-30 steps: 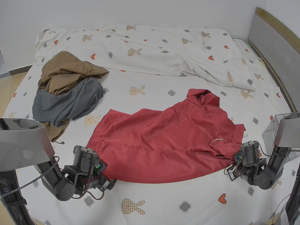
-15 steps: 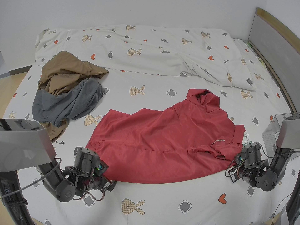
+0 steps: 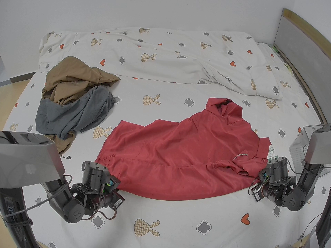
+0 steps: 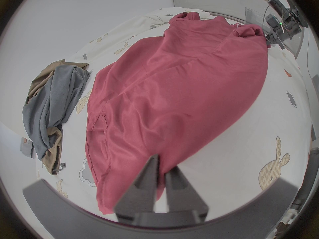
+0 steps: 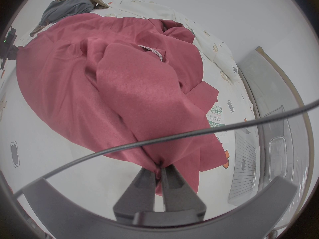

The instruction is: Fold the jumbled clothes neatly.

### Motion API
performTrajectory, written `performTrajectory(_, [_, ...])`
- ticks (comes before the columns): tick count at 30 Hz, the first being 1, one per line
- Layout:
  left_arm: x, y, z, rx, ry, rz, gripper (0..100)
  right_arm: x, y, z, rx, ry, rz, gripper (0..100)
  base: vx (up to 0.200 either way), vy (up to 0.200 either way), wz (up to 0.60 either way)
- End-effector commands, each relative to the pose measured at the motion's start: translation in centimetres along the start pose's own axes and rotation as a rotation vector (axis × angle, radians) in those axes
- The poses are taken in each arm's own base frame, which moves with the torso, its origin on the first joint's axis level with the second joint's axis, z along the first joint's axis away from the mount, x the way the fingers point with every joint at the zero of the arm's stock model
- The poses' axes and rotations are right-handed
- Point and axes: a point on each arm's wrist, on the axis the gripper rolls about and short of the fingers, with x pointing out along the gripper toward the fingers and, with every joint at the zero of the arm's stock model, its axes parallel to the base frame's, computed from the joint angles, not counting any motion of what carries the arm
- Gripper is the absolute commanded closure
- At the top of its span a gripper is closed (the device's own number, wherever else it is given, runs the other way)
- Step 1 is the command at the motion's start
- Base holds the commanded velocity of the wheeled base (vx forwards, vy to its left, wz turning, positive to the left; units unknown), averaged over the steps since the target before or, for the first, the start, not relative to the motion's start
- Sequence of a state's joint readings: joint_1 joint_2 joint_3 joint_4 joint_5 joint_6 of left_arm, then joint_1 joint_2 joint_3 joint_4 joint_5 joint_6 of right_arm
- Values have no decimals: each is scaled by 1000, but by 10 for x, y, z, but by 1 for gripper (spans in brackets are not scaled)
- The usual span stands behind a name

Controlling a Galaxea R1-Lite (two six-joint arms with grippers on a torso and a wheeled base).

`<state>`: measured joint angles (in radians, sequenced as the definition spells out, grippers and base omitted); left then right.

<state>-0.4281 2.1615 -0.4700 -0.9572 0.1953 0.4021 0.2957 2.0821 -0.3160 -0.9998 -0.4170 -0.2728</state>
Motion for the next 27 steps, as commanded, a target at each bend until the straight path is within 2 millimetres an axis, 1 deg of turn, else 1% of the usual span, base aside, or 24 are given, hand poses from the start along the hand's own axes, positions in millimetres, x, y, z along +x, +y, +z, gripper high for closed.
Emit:
performTrajectory(1, [-4, -1, -4, 4, 13, -4, 100, 0, 0, 0, 1, 0, -1, 100, 0, 0, 0])
performTrajectory(4, [-8, -1, -7, 4, 20, -6, 100, 0, 0, 0, 1, 0, -1, 100, 0, 0, 0])
performTrajectory(6, [-17, -2, -14, 8, 42, -14, 100, -1, 0, -2, -3, 6, 2, 100, 0, 0, 0])
performTrajectory(8, [-21, -2, -17, 10, 51, -18, 100, -2, 1, -4, -9, 15, 5, 100, 0, 0, 0])
performTrajectory(9, [-28, -3, -23, 14, 65, -25, 100, -5, 2, -10, -20, 33, 16, 100, 0, 0, 0])
performTrajectory(10, [-30, -3, -24, 15, 68, -27, 100, -7, 1, -12, -21, 35, 16, 100, 0, 0, 0])
performTrajectory(11, [-37, -4, -29, 17, 78, -33, 100, -13, 2, -18, -32, 47, 37, 100, 0, 0, 0])
performTrajectory(12, [-42, -4, -31, 19, 83, -35, 100, -17, 2, -21, -38, 51, 57, 100, 0, 0, 0])
performTrajectory(13, [-42, -4, -31, 19, 83, -35, 100, -17, 2, -21, -38, 51, 57, 100, 0, 0, 0])
performTrajectory(16, [-55, -4, -38, 37, 84, -38, 100, -31, 2, -33, -54, 64, 105, 100, 0, 0, 0])
performTrajectory(19, [-62, -6, -43, 45, 97, -49, 100, -44, 4, -40, -80, 68, 132, 100, 0, 0, 0])
performTrajectory(21, [-63, -7, -44, 46, 101, -53, 100, -46, 4, -42, -85, 70, 136, 100, 0, 0, 0])
performTrajectory(22, [-67, -11, -50, 59, 121, -69, 100, -52, 7, -47, -107, 80, 154, 100, 0, 0, 0])
performTrajectory(27, [-78, -19, -61, 88, 150, -102, 100, -63, 14, -60, -166, 111, 211, 100, 0, 0, 0])
